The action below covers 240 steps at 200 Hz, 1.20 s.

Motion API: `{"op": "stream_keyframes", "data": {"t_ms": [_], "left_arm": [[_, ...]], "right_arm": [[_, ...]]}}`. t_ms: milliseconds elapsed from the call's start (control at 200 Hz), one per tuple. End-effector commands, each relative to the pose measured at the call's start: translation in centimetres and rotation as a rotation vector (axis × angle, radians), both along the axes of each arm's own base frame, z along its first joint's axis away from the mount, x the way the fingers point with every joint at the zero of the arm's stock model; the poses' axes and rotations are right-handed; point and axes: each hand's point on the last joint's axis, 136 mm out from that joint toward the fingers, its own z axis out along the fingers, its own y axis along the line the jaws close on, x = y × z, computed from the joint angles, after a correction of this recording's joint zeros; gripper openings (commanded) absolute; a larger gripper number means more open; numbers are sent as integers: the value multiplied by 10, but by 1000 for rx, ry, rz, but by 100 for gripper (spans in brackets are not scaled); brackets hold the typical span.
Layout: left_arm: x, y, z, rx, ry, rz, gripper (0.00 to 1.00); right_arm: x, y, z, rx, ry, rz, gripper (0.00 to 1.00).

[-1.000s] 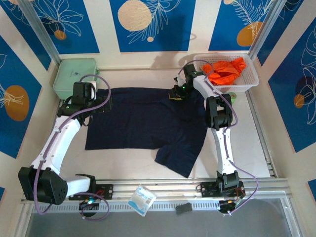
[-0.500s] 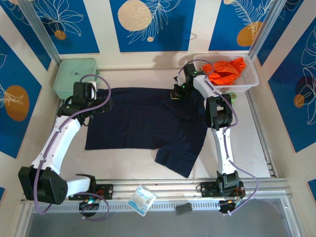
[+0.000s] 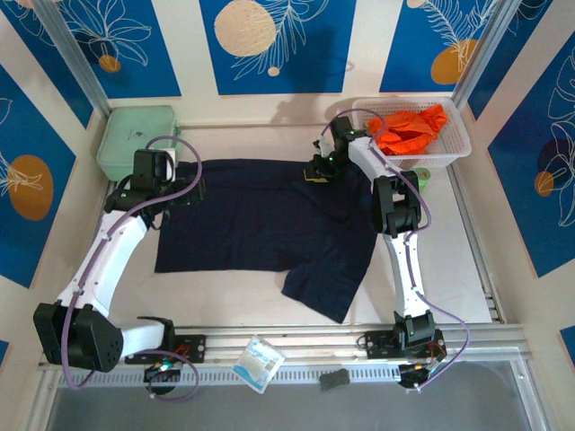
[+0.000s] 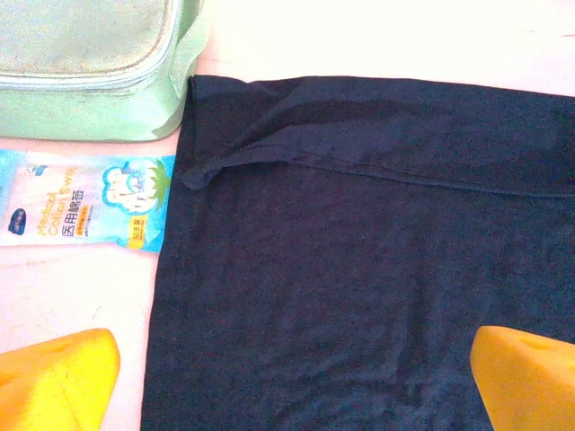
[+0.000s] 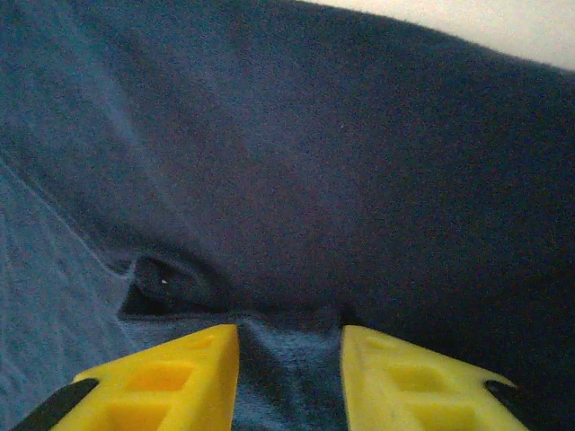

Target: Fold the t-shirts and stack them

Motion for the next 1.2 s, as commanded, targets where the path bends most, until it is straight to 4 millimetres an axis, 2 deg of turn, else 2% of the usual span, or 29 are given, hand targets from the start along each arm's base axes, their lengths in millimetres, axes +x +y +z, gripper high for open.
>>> {"op": "stream_keyframes", "data": {"t_ms": [0,240,580,881,1061,1196], "left_arm": [[-4,-4,6,-19,-17,-13,100],[-2,-5,7,-19,-16,-15,100],[0,-6,5,-16,-7,-19,99],[-1,-6,5,-19,-8,-20,100],[-2,-6,3,-20,-5,-21,100],[-3,-7,6,-24,-11,-23,100]], "right_arm": [[-1,-3,7,-25,-6,8,38],[2,-1,-2,-29,8,17,45],[-2,12,-16,-3,46,35,44],[-4,18,-7,20,42,46,17],[-5,18,6,27,25,44,0],[-8,22,24,37,9,36,0]]}}
